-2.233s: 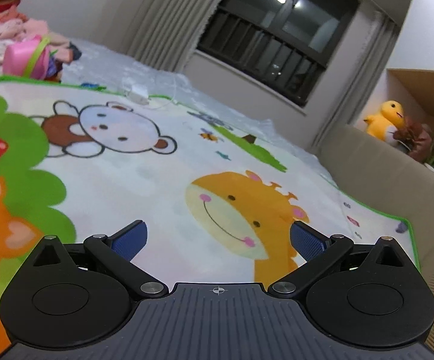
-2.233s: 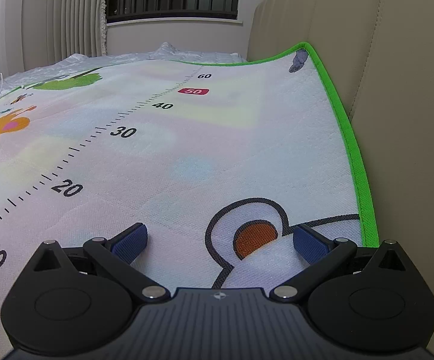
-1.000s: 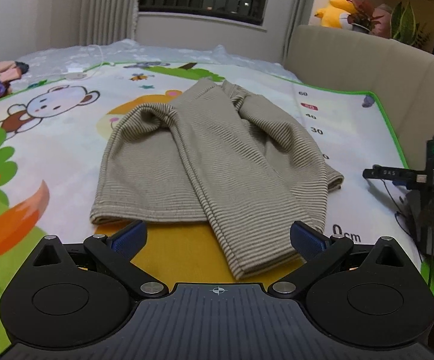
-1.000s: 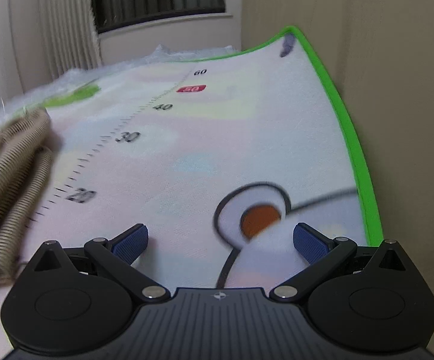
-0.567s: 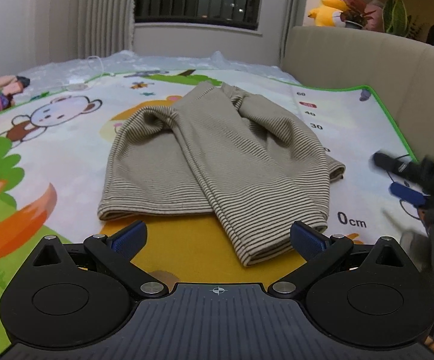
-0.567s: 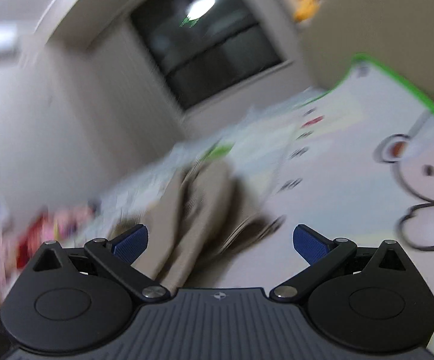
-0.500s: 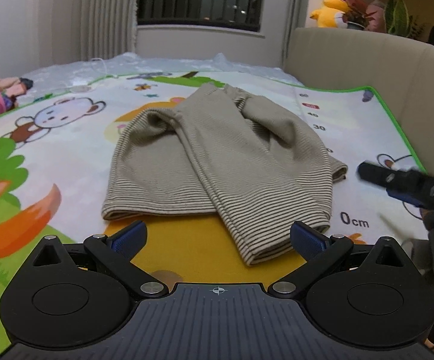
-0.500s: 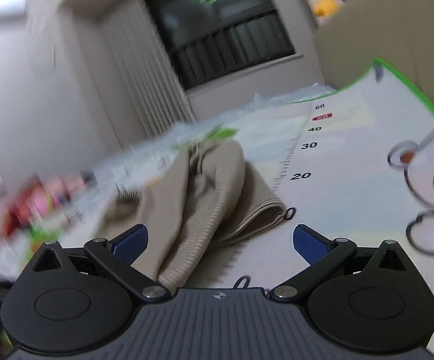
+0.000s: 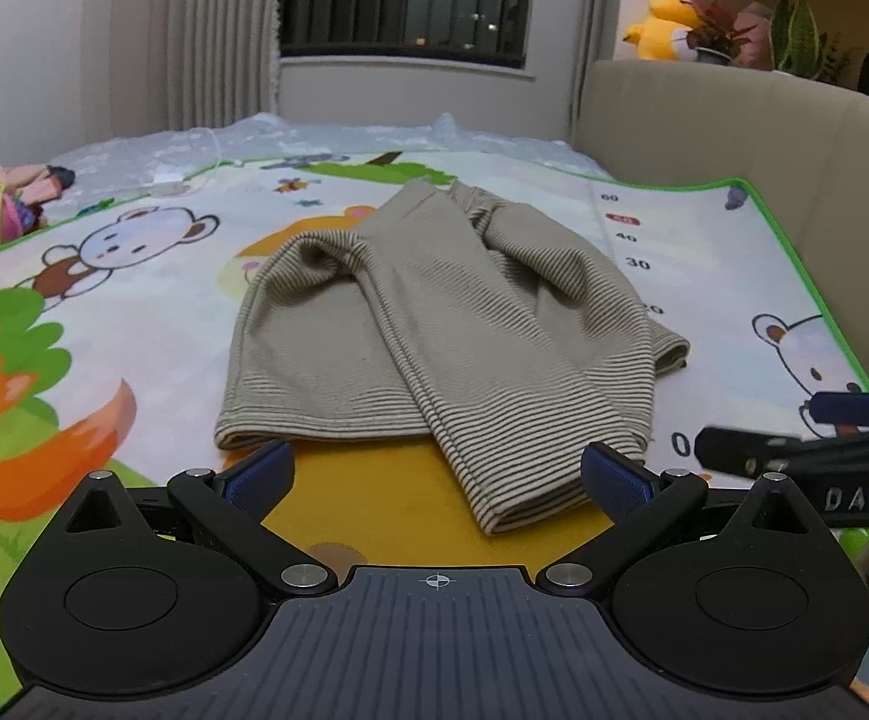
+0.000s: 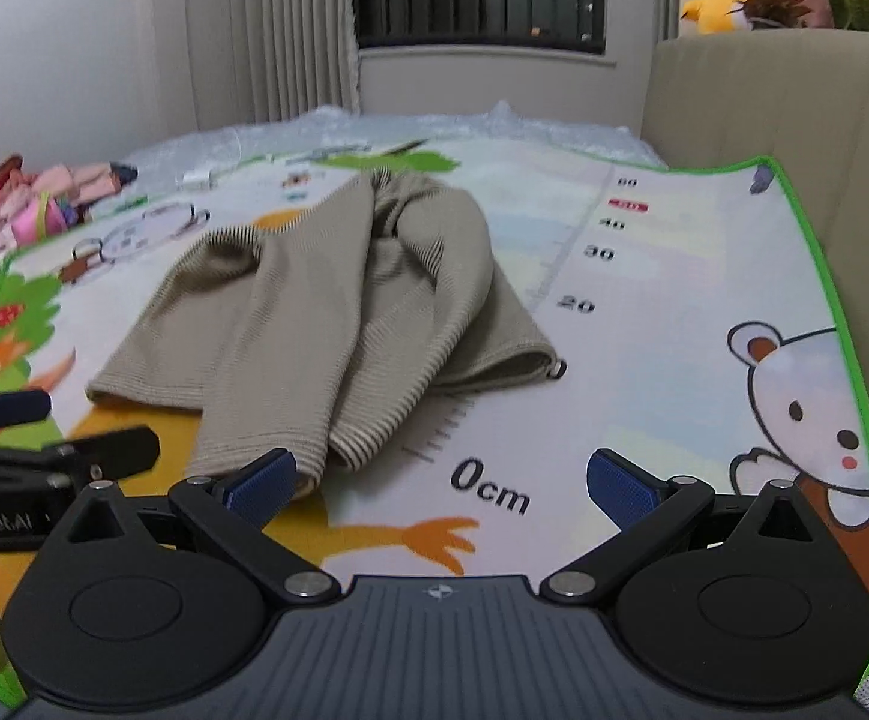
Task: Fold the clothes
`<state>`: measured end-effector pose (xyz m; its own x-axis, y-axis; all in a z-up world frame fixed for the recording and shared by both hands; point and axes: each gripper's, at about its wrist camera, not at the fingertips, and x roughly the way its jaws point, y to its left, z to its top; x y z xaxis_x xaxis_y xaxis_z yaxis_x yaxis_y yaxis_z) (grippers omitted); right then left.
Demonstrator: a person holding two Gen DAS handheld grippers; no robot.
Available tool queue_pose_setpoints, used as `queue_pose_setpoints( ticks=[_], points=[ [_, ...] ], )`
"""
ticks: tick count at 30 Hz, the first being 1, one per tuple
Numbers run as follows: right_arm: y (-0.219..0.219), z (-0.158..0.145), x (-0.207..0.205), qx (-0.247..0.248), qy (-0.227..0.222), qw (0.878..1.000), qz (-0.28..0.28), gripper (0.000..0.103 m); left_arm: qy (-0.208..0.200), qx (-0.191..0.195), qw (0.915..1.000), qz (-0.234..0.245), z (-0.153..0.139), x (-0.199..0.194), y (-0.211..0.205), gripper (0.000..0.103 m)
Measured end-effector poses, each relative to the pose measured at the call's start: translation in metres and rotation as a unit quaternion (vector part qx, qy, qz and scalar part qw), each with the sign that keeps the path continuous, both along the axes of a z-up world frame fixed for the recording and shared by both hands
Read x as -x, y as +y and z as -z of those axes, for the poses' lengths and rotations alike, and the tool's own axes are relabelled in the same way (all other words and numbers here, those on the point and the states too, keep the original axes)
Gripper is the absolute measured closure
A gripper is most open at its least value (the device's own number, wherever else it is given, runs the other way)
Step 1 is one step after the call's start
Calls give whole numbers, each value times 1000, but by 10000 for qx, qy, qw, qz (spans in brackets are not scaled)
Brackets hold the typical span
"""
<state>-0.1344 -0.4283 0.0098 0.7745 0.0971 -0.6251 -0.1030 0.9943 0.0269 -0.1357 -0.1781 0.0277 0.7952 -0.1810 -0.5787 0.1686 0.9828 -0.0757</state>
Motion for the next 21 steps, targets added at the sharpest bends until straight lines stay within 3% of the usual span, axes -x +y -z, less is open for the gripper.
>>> queue_pose_setpoints(
  ticks=[21],
  points=[
    [5, 3, 1, 5, 150, 9998, -114, 0, 342, 59, 9994, -71, 13, -4, 5, 0]
  ],
)
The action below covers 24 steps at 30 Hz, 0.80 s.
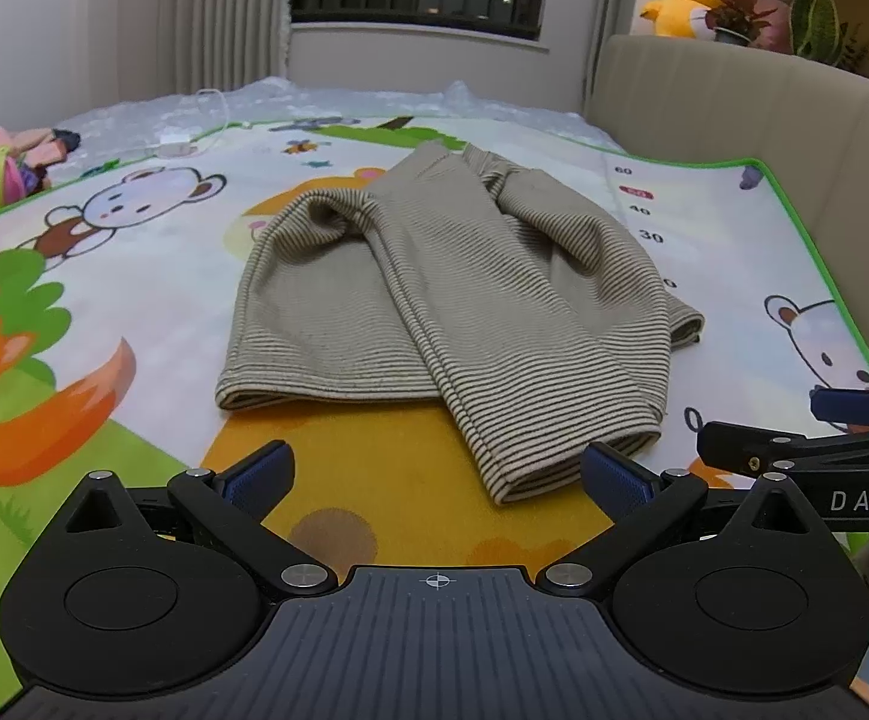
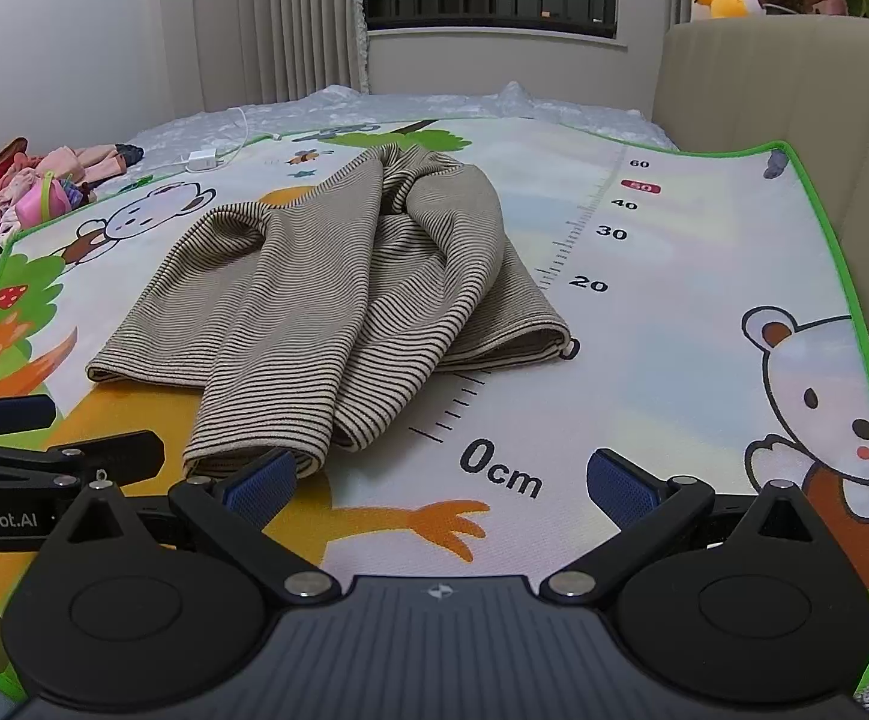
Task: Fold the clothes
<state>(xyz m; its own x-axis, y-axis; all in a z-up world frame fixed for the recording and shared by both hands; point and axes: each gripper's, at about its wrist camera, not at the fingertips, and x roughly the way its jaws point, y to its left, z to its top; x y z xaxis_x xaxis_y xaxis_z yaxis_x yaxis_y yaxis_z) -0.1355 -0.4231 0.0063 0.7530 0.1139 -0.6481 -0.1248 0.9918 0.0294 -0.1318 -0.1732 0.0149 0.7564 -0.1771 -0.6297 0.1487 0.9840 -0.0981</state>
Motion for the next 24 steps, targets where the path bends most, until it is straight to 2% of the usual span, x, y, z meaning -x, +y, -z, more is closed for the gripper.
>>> queue_pose_setpoints(
  ticks=[24],
  points=[
    [6, 2, -2, 25, 76, 9999, -139, 0, 41, -6, 10000, -77, -1, -1, 4, 0]
  ],
)
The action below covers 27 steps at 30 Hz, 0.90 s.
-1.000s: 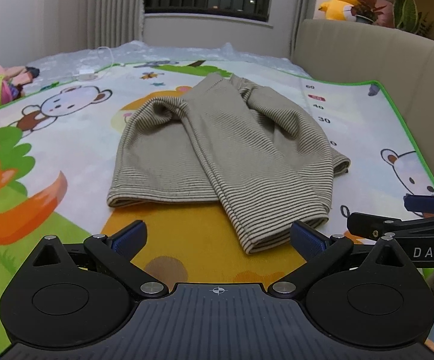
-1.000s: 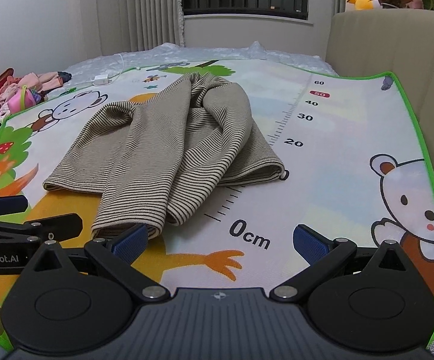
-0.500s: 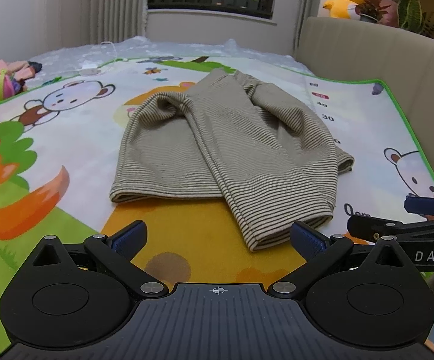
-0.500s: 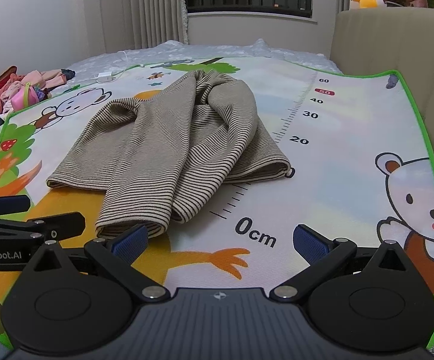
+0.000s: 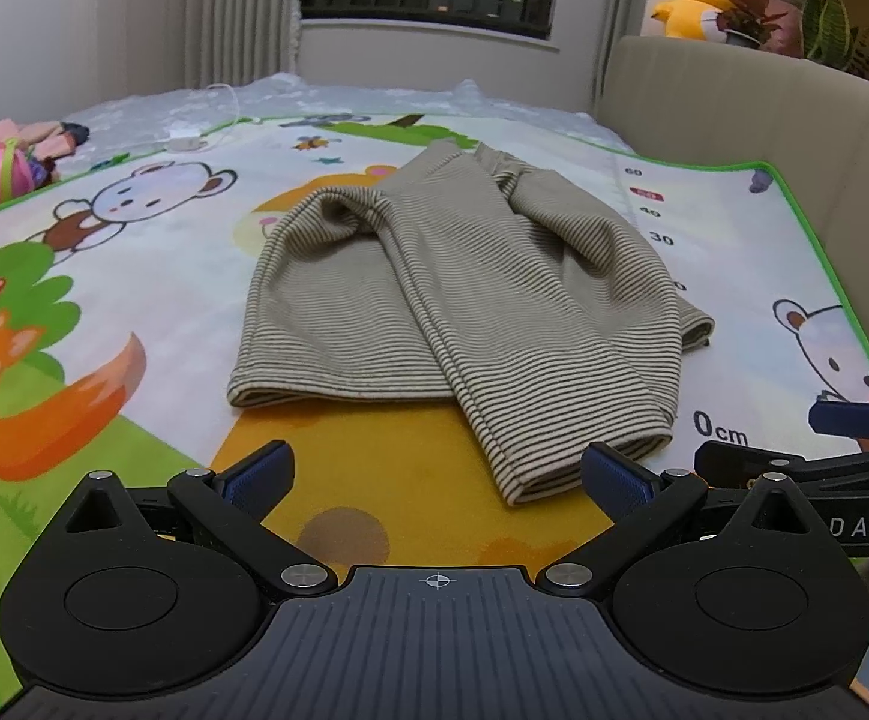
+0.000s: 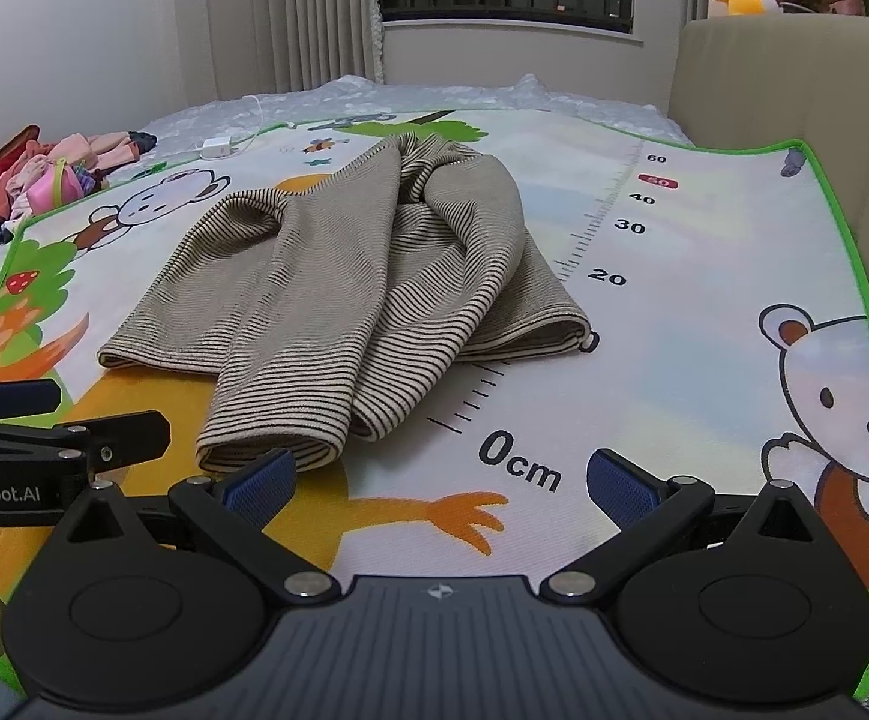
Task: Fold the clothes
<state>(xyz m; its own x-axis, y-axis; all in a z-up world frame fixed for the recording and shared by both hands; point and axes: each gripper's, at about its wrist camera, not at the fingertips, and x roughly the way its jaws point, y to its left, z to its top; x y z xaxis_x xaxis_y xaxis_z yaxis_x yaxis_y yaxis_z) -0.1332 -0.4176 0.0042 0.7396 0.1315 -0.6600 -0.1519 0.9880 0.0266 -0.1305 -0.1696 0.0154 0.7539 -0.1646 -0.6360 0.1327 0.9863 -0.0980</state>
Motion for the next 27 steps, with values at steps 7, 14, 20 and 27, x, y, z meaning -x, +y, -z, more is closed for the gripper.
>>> queue_pose_setpoints(
  ticks=[7, 14, 20, 27],
  points=[
    [0, 0, 0, 12, 14, 10000, -5, 0, 10, 11, 10000, -8, 1, 0, 1, 0],
    [1, 1, 0, 32, 23, 10000, -7, 0, 21, 11, 10000, -19, 2, 0, 1, 0],
    [2, 2, 0, 62, 15, 10000, -12, 0, 33, 16, 10000, -27, 2, 1, 2, 0],
    [3, 3, 0, 86, 30, 10000, -19, 0, 48, 23, 10000, -39, 3, 1, 3, 0]
  ],
)
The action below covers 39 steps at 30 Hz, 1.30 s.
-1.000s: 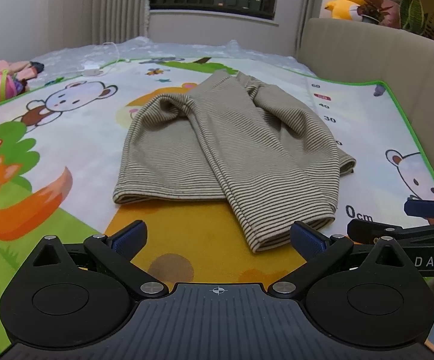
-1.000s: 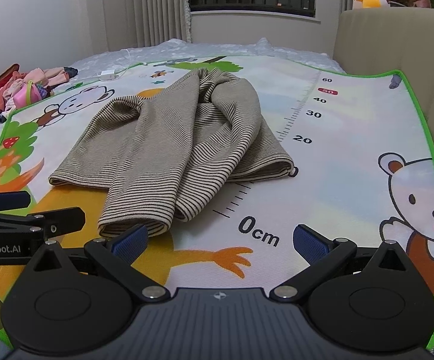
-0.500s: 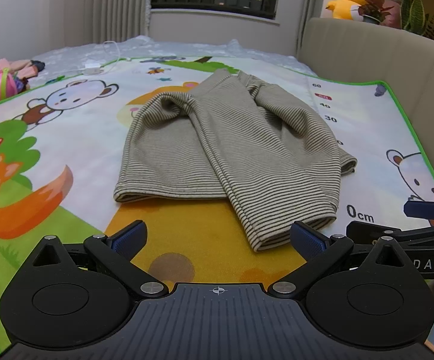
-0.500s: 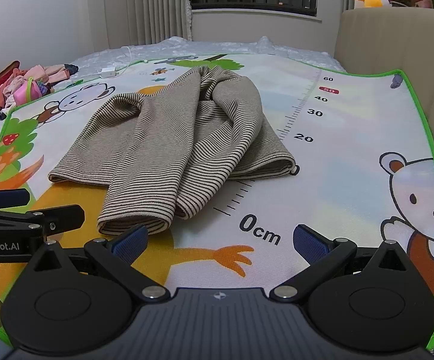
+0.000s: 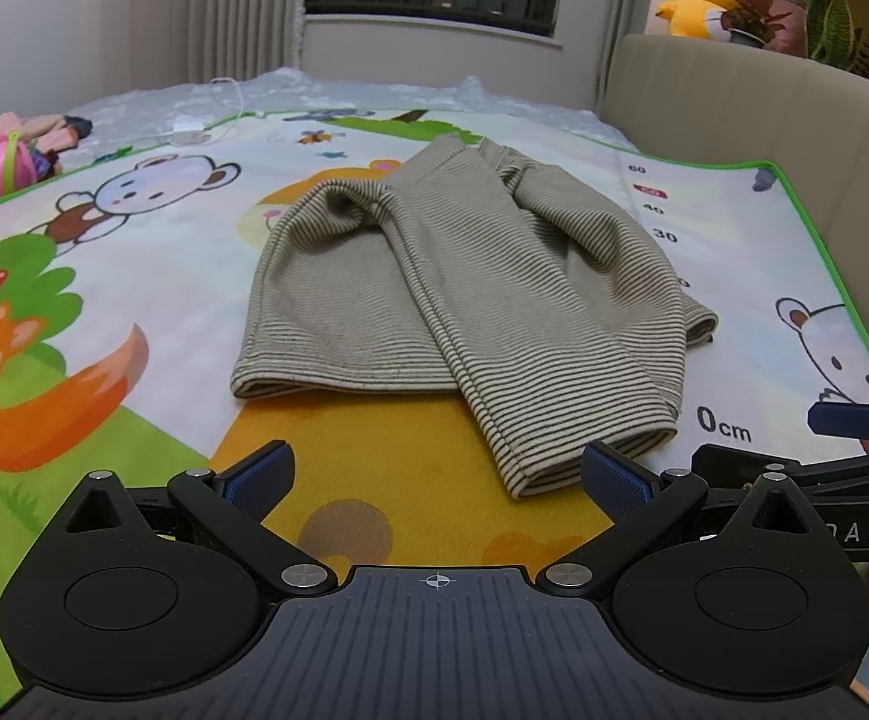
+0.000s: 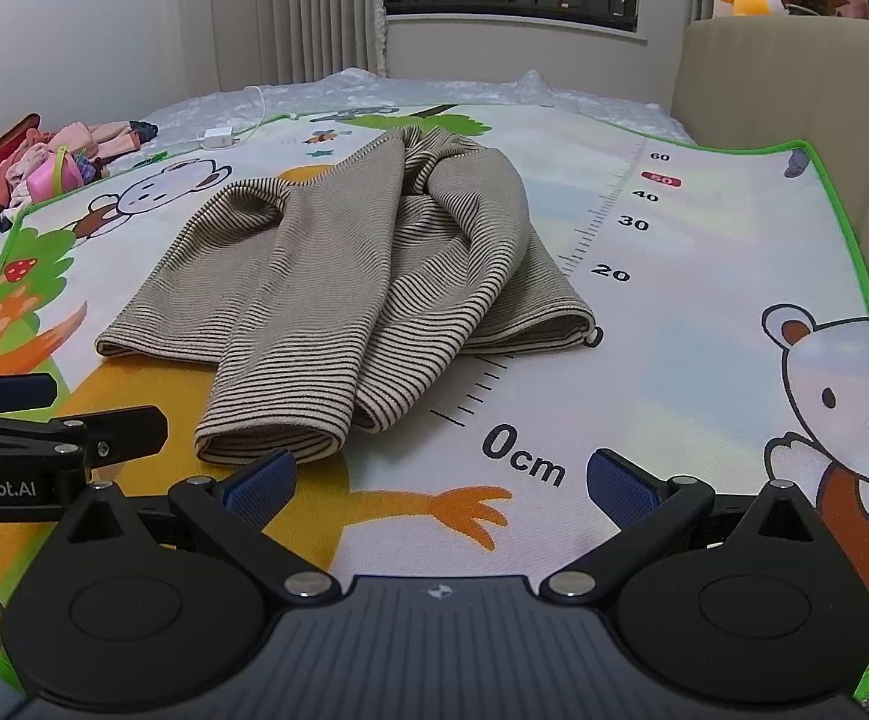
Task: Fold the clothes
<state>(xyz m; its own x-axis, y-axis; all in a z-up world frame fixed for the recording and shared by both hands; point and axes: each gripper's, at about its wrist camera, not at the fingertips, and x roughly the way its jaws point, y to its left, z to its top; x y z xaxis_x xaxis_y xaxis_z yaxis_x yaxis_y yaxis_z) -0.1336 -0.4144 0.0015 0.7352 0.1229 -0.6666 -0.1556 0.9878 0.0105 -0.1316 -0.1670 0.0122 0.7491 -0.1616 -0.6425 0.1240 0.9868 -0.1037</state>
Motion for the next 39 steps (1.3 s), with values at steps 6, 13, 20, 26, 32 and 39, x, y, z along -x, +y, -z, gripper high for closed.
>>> queue_pose_setpoints(
  ticks=[6, 13, 20, 26, 32, 39],
  points=[
    [1, 1, 0, 18, 26, 10000, -5, 0, 7, 11, 10000, -5, 1, 0, 1, 0],
    [1, 2, 0, 31, 47, 10000, -2, 0, 30, 16, 10000, 3, 2, -1, 0, 0],
    [-2, 4, -4, -49, 63, 10000, 20, 0, 74, 52, 10000, 41, 6, -6, 1, 0],
    [-16, 3, -10, -243, 12, 9996, 161, 0, 139, 348, 9992, 106, 13, -21, 6, 0],
    [-43, -8, -26, -639, -93, 9954, 704, 0, 159, 521, 9985, 107, 15, -43, 13, 0],
    [-74, 0, -51, -1410, 75, 9840, 1084, 0, 7, 722, 9974, 47, 9, -68, 29, 0]
  ],
)
